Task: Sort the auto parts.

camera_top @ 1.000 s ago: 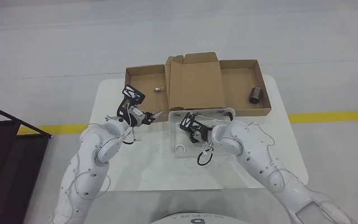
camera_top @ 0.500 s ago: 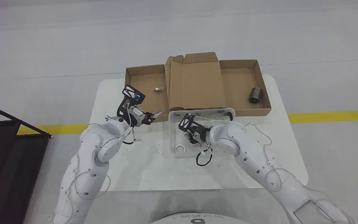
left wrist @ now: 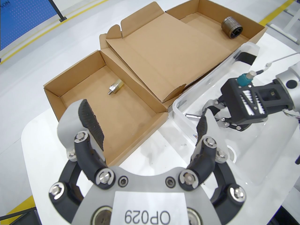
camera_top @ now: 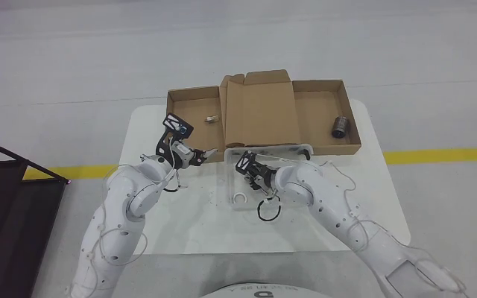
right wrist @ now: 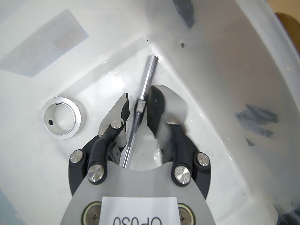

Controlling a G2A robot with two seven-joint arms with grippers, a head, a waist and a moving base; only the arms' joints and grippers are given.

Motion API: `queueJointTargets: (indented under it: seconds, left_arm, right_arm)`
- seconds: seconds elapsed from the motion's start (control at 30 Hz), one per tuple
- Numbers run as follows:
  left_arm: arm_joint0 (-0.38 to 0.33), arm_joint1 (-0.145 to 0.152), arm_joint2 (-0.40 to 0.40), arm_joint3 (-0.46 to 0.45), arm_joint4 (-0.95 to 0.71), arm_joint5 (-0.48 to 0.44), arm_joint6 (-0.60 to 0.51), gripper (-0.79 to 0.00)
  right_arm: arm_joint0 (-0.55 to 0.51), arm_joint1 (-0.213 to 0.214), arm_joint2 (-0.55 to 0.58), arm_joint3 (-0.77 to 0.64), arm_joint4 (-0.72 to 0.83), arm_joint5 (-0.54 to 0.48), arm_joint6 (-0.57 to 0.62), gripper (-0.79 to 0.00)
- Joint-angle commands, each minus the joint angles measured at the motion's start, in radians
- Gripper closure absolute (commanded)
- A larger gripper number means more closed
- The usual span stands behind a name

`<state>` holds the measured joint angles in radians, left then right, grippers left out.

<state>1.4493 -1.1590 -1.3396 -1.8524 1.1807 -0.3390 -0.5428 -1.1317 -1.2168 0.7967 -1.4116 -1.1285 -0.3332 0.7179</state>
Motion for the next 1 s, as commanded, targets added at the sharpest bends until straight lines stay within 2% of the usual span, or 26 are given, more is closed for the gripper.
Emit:
queueJointTargets:
  seconds: [0.0, 0.1, 0.13, 0.17, 0.2, 0.63, 0.8, 0.97]
  left_arm:
    - [0.000, 0.000, 0.000, 0.000, 0.000, 0.000, 0.000, -0.785]
    - [0.000, 0.000, 0.000, 0.000, 0.000, 0.000, 0.000, -0.785]
    - [0.000, 0.000, 0.000, 0.000, 0.000, 0.000, 0.000, -0.785]
    - [0.000, 0.000, 0.000, 0.000, 0.000, 0.000, 0.000, -0.785]
    - [0.000, 0.000, 0.000, 0.000, 0.000, 0.000, 0.000, -0.785]
    - [0.000, 0.000, 0.000, 0.000, 0.000, 0.000, 0.000, -0.785]
    - [0.000, 0.000, 0.000, 0.000, 0.000, 0.000, 0.000, -0.785]
    - [0.000, 0.000, 0.000, 0.000, 0.000, 0.000, 0.000, -0.785]
  right_arm:
    - [0.005, -0.003, -0.005, 0.007, -0.004, 0.009, 0.001, -0.231]
    - [0.012, -0.008, -0.012, 0.017, -0.006, 0.015, 0.003, -0.194]
    - [0.013, -0.009, -0.013, 0.020, -0.005, 0.016, 0.003, -0.123]
    - [0.015, -0.010, -0.015, 0.023, -0.004, 0.015, 0.004, -0.015]
    - [0.016, -0.011, -0.015, 0.025, 0.001, 0.012, 0.002, 0.000]
    - [-0.022, 0.012, 0.082, -0.029, 0.100, -0.123, -0.107, 0.000]
    - [-0.064, 0.032, 0.163, -0.057, 0.178, -0.222, -0.206, 0.000]
    - [-0.095, 0.050, 0.240, -0.044, 0.318, -0.376, -0.280, 0.000]
